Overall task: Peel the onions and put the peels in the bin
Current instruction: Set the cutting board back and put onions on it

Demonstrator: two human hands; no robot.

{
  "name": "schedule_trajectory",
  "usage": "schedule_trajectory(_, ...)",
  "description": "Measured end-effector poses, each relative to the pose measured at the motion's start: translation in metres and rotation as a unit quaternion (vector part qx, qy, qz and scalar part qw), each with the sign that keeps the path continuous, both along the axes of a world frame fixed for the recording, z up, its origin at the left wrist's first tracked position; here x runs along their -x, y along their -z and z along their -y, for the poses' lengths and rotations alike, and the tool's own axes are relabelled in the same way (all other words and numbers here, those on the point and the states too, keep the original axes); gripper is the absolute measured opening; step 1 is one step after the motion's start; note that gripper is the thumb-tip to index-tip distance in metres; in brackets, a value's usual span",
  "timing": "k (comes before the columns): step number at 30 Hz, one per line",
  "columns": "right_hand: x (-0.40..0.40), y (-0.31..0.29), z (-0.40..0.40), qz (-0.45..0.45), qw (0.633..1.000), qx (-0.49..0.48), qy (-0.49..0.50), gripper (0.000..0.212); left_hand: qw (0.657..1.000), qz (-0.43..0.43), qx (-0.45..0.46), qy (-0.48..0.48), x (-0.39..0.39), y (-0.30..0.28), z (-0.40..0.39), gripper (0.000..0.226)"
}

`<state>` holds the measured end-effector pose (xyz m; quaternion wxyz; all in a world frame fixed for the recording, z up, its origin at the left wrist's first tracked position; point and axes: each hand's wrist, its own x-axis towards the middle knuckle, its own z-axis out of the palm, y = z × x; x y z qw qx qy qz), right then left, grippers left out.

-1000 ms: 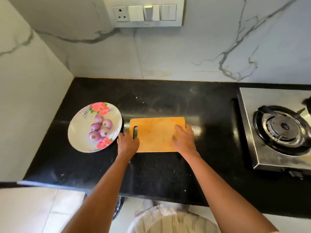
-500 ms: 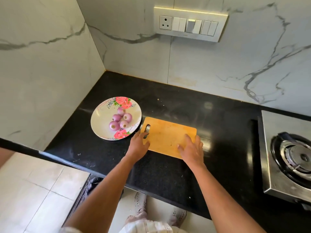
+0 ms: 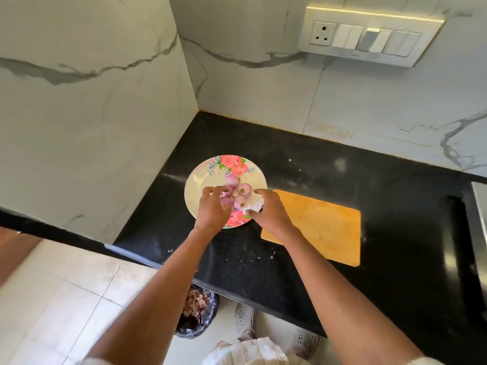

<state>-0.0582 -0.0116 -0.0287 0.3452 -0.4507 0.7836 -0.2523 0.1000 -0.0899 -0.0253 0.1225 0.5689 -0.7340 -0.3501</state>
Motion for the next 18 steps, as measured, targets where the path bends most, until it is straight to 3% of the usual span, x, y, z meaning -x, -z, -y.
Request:
schedule_trajectory(7,-0.034,0.016,0.046,0.021,1.0,0.005,0.021,0.084,0.996,0.032,-0.01,0.086,-0.028,0.026,0.016,0.058)
schedule_trajectory(12,-0.049,0.018,0.07,0.021,0.999,-0.007,0.029,0.076,0.998,-0.014,0.002,0.058,-0.039,0.03,0.033,0.043)
schedule_trajectory(18,-0.055,0.015,0.076,0.026,0.999,-0.021,0.041,0.071,0.997,-0.076,-0.026,0.001,-0.054,0.039,0.033,0.044)
